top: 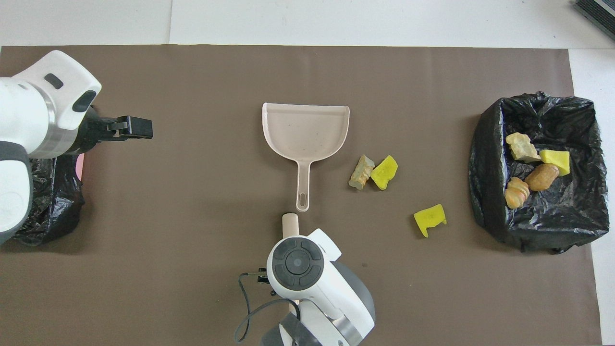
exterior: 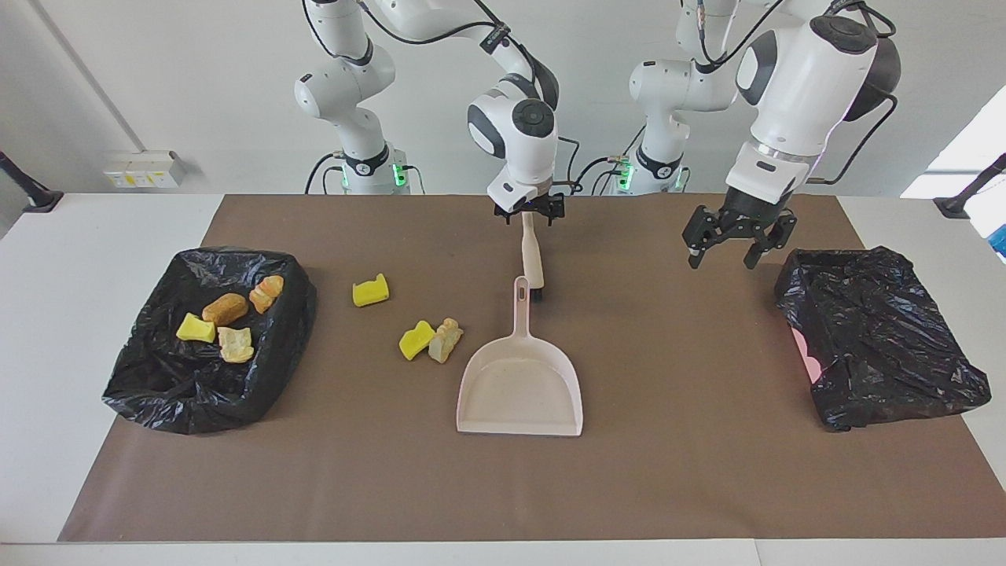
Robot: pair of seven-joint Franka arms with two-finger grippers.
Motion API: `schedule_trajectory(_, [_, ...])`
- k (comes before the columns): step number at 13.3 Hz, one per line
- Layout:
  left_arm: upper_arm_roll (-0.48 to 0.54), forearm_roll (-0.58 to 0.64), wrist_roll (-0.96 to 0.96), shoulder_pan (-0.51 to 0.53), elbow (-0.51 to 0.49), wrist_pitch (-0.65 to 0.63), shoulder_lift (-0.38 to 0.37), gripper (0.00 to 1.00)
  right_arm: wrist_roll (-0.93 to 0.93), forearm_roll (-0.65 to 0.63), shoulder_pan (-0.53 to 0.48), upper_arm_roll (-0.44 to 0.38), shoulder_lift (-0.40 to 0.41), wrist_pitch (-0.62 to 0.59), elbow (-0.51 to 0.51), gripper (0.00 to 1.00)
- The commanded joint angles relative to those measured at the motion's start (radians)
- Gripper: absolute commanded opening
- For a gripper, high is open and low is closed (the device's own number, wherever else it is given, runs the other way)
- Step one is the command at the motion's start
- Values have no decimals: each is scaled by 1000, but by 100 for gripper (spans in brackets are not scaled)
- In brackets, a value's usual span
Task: Sweep and dump trash in bin
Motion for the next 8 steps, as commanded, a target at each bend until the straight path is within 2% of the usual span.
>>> schedule_trajectory(1, [15, 1, -96, -99, 108, 5, 130, 100, 13, 18, 30, -4, -39, 77, -80, 83])
schedule_trajectory(2, [14, -14, -108, -119, 115, 4, 145, 100, 14, 18, 32, -4, -41, 75, -81, 69])
schedule_trajectory(3, [14, -31, -108, -128, 116, 5, 147, 100, 13, 22, 34, -4, -43, 74, -81, 48])
schedule_trajectory(4, [12, -49, -108, -148, 115, 8, 150, 100, 10, 24, 34, -4, -43, 69, -81, 20])
schedule_trajectory(5, [14, -50, -128, -186, 115, 28, 185, 100, 7, 25, 34, -4, -43, 54, -81, 0])
schedule_trajectory(7, [14, -40, -215, -255, 127, 94, 275, 100, 4, 25, 34, -4, -41, -1, -59, 0])
schedule_trajectory(8, [14, -42, -219, -271, 127, 105, 291, 100, 8, 25, 32, -4, -39, -16, -44, 0])
